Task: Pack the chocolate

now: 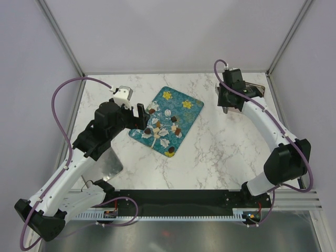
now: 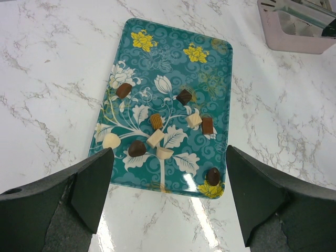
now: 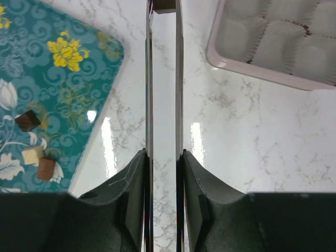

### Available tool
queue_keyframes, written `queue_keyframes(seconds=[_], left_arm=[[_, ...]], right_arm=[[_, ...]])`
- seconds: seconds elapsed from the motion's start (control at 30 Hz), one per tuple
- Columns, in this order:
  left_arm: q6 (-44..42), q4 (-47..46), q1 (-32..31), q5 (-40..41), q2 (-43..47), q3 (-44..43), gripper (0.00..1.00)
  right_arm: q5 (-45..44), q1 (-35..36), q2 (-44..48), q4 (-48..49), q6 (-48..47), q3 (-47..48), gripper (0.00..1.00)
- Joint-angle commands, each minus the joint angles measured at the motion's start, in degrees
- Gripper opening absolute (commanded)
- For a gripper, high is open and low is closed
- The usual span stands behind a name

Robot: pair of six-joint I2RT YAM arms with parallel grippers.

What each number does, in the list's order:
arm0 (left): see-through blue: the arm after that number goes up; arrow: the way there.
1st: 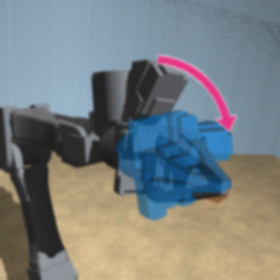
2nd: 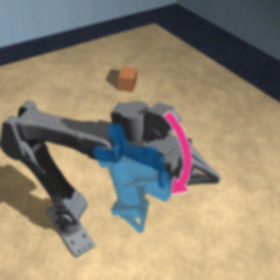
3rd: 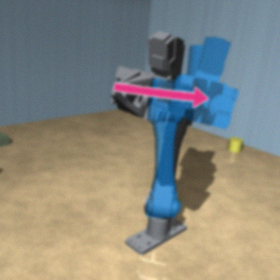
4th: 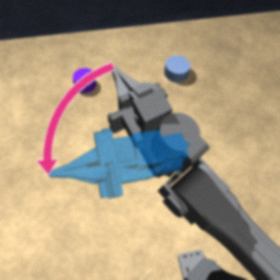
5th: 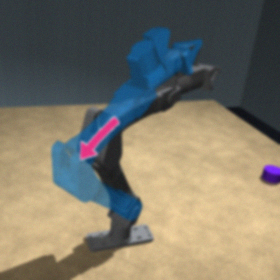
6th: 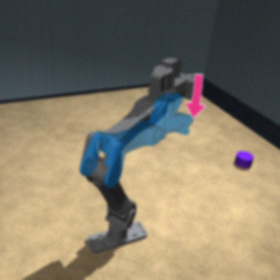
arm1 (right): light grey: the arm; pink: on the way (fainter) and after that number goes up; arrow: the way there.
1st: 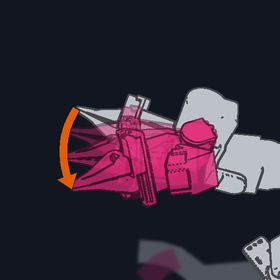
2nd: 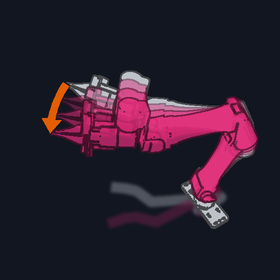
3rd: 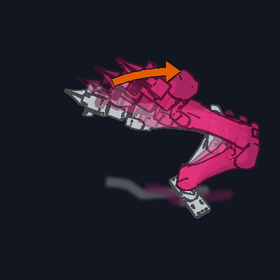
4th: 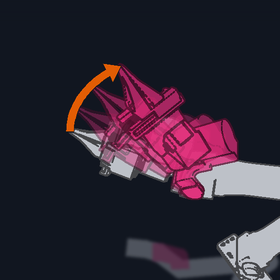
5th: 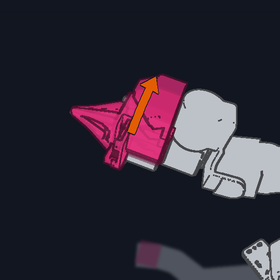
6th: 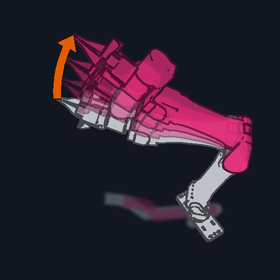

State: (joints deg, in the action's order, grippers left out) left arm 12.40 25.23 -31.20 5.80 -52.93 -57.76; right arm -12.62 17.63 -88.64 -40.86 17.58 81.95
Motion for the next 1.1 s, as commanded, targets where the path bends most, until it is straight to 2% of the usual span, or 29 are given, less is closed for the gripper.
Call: queue_keyframes(seconds=[0.0,0.4,1.07], left_arm=[[-0.71,-1.06,0.44,0.00,0.63,-0.87,0.95],[-0.71,-0.98,0.44,0.00,0.63,-0.87,0.95],[-0.71,-1.06,0.44,-0.18,0.46,-0.87,0.95]], right_arm=[[-2.67,-2.76,1.28,-2.38,-0.10,1.98,0.36],[-3.64,-9.45,0.14,-3.52,0.61,-0.21,0.36],[-1.09,-10.24,-0.92,-1.15,1.40,-4.87,0.41]])
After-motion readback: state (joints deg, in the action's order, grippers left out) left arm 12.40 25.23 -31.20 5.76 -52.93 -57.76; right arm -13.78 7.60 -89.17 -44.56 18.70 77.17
